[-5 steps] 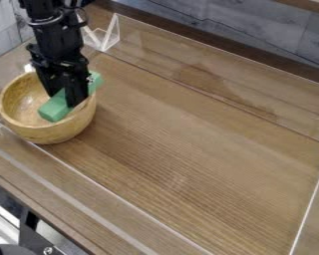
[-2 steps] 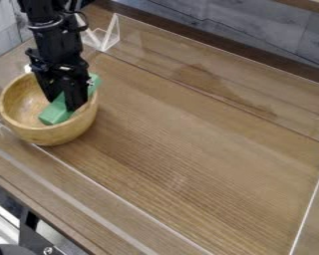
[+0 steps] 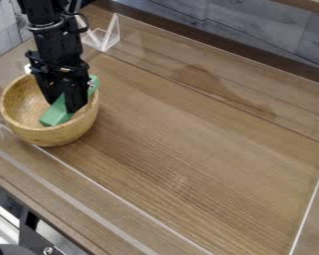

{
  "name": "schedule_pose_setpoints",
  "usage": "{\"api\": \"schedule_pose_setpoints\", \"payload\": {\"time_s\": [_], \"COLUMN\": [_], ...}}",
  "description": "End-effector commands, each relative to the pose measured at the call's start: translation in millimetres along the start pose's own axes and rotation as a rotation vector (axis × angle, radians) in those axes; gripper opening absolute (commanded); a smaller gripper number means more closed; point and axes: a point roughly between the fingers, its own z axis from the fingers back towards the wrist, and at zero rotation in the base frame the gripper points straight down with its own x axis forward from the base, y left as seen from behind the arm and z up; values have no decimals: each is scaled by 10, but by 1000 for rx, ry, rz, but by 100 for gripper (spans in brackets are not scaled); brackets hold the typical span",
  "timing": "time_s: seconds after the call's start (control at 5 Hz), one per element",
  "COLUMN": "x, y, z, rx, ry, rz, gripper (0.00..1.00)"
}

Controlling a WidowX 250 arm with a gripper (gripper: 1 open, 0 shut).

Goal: Put green stick into wooden bowl

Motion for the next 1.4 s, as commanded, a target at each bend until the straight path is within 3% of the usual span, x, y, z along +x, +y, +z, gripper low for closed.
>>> {"api": "schedule_pose_setpoints", "payload": {"time_s": [0.0, 1.2], "x": [5, -64], "y": [3, -25], "z": [40, -19], "rx": [9, -19], "ry": [-2, 61], "rz": [7, 40], "gripper": [0, 0]}}
